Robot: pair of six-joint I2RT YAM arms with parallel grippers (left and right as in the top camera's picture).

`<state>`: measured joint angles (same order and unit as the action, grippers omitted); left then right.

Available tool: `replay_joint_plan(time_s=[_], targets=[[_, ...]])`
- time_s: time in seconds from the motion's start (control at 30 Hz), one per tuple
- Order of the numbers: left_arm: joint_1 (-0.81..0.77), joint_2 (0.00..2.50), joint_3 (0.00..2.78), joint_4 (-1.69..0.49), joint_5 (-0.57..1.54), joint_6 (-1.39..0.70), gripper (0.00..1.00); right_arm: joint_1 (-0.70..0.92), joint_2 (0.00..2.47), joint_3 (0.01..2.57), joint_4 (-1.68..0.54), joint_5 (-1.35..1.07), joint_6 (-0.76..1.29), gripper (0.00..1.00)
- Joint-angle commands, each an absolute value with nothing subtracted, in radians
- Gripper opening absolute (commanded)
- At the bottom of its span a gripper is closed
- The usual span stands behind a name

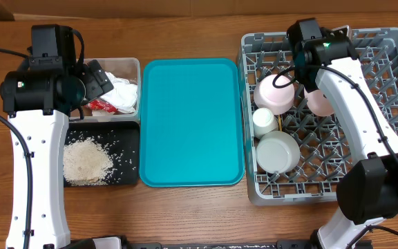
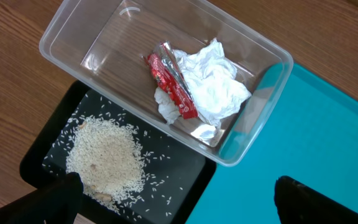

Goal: Sort waste into correct bins and load items into the dishwasher
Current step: 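Lift the white plate and carry it into the rack with the right gripper, then stand the plate upright in the rack tines and open the right gripper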

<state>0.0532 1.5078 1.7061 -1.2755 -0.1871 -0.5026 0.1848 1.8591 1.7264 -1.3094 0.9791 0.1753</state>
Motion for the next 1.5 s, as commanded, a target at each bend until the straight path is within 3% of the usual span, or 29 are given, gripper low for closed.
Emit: replay_joint_plan(time_s=[0.0, 0.23, 0.3, 0.37, 0.5, 0.63, 0.7, 0.87, 1.47], targets=[[0.052, 1.511, 1.71, -1.275, -0.186, -0.505, 1.0, 0.192, 1.858, 1.73, -1.281, 0.965, 0.152, 0.09], [0.052, 1.511, 1.71, -1.275, -0.186, -0.505, 1.0, 0.204, 1.858, 1.73, -1.222, 0.856, 0.151, 0.28], [0.052, 1.511, 1.71, -1.275, -0.186, -0.505, 1.0, 0.204, 1.857, 1.731, -1.222, 0.855, 0.151, 0.44], [0.052, 1.511, 1.71, -1.275, -0.186, -0.505, 1.0, 0.204, 1.857, 1.742, -1.227, 0.855, 0.152, 0.5], [0.052, 1.511, 1.71, -1.275, -0.186, -0.505, 1.0, 0.204, 1.844, 1.81, -1.254, 0.827, 0.157, 0.78], [0.052, 1.511, 1.71, -1.275, -0.186, -0.505, 1.0, 0.204, 1.813, 1.892, -1.253, 0.569, 0.156, 0.86], [0.052, 1.511, 1.71, -1.275, -0.186, -0.505, 1.0, 0.204, 1.798, 1.932, -1.254, 0.347, 0.156, 1.0], [0.052, 1.511, 1.71, -1.275, -0.186, -0.505, 1.0, 0.202, 1.785, 1.938, -1.258, 0.089, 0.156, 1.0], [0.052, 1.511, 1.71, -1.275, -0.186, -0.505, 1.0, 0.201, 1.781, 1.937, -1.258, 0.085, 0.156, 1.0]])
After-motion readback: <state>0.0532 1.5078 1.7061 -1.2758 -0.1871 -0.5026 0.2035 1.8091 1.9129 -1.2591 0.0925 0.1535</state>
